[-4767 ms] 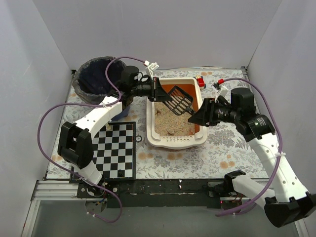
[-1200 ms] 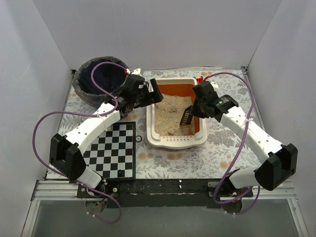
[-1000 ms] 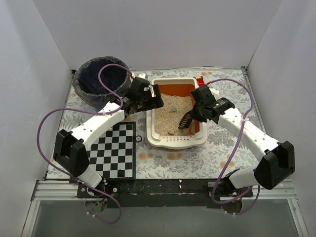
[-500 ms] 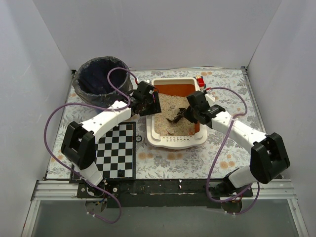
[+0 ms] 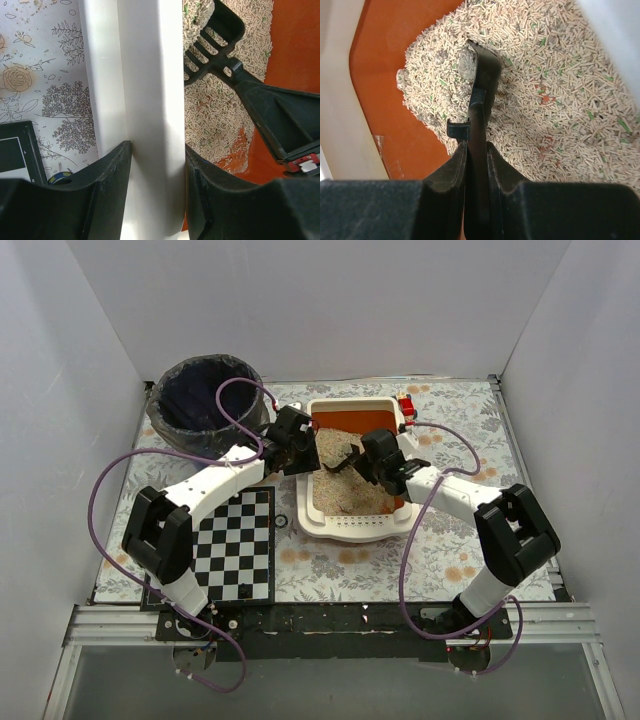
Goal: Clean the litter box
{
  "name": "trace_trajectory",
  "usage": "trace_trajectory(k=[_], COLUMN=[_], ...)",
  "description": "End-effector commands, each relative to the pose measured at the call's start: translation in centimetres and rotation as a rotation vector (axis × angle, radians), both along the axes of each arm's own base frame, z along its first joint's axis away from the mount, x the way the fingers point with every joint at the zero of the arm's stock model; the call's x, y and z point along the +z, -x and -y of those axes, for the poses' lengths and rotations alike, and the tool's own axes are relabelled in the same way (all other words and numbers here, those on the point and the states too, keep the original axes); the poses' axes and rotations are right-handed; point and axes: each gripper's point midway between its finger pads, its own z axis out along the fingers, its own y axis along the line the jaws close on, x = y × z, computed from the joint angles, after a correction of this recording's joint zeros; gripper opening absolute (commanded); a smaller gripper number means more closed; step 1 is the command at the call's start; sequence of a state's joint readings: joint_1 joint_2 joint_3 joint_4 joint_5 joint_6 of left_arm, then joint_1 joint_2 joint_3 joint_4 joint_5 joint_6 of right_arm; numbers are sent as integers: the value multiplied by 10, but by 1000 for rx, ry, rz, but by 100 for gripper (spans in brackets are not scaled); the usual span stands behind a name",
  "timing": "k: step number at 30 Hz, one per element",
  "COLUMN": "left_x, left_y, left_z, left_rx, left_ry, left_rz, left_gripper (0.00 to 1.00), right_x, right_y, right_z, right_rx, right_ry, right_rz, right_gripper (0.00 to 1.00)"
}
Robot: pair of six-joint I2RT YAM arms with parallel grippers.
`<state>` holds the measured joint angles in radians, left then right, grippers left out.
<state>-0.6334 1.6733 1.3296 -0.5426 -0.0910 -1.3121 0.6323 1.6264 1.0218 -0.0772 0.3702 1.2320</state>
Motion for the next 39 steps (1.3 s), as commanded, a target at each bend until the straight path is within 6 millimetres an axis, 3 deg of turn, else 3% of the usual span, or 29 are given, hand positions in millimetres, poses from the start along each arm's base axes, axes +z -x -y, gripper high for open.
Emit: trace_trajectory(k=[1, 3, 9, 13, 22, 33, 39], left_x=[-41, -44, -45, -40, -35, -30, -26], left_y=[21, 23, 25, 24, 25, 25, 25], left_z=[6, 4, 1, 0, -4, -4, -4], left_rx=[-54, -55, -44, -29, -2, 14, 14], left_ry=[-16, -22, -24, -19, -7, 9, 21], left_rz=[-118, -124, -125, -115, -95, -84, -72], left_gripper=[40, 40, 40, 40, 40, 40, 47], right_x=[-78, -85, -84, -86, -53, -19, -3], right_y=[20, 25, 22, 25, 21, 11, 5], right_z=[34, 35, 14, 14, 6, 10, 16], right_rx=[-82, -78, -4, -18, -24, -90, -132], right_ry=[168, 156, 32, -4, -162, -260, -295], right_rz=[-98, -102, 19, 24, 157, 276, 346], right_gripper=[1, 1, 1, 1, 1, 1, 1])
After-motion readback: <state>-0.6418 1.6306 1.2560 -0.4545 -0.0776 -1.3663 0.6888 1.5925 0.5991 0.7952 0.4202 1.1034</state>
